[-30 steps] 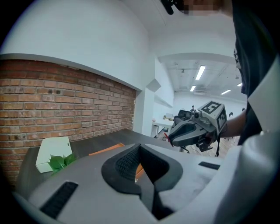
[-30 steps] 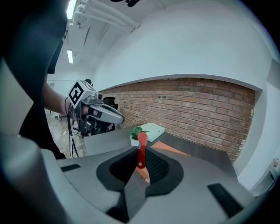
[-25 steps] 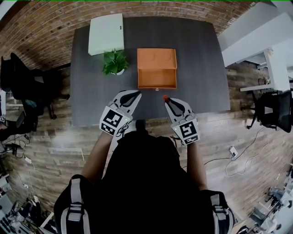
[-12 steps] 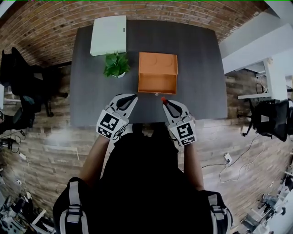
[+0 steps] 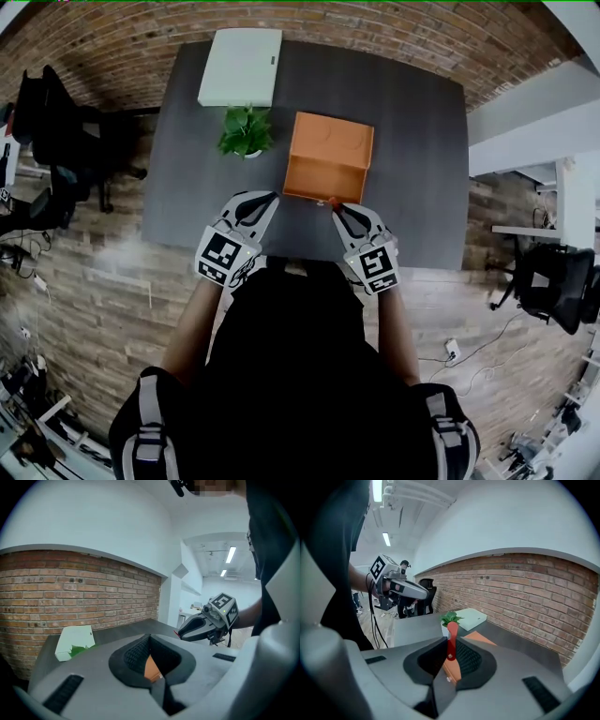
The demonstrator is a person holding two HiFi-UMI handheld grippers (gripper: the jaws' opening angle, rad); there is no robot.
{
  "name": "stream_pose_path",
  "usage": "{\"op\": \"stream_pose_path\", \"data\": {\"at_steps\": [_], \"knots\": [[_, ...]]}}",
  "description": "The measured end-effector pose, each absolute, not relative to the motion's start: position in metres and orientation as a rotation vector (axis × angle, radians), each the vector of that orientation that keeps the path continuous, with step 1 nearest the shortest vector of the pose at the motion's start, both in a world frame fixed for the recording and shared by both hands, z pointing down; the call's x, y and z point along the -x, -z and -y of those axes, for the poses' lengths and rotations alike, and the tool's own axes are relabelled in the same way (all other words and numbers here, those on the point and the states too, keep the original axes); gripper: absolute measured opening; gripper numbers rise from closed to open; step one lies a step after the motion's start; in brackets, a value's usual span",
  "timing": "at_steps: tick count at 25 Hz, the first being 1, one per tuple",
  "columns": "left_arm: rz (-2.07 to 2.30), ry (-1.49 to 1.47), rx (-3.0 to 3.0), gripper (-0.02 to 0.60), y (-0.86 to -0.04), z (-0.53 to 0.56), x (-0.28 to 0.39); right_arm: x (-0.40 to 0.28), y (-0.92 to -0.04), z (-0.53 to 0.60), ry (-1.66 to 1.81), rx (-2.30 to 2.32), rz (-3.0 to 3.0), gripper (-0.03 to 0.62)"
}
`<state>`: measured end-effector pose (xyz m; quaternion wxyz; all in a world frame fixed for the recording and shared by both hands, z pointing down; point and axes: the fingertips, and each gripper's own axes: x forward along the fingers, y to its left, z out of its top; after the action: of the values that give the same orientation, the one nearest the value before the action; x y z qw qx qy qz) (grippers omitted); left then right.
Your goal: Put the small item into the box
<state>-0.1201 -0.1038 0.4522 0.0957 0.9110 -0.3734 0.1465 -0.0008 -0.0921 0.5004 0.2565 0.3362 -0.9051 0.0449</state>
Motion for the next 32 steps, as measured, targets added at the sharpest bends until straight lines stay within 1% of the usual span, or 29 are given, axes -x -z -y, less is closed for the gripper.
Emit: {"op": "stream_pose_path", "data": {"at_steps": [25, 32], "knots": [[1.445, -0.480, -2.440, 0.021, -0.461, 0.112, 0.108, -0.006, -0.565, 0.134, -0.002, -0.415, 2.438, 0.066], [1.452, -0.506, -2.415, 0.021, -0.471, 0.106, 0.087, -0.013, -0.592, 0.140, -0.001, -0.316, 2.419, 0.067]]}}
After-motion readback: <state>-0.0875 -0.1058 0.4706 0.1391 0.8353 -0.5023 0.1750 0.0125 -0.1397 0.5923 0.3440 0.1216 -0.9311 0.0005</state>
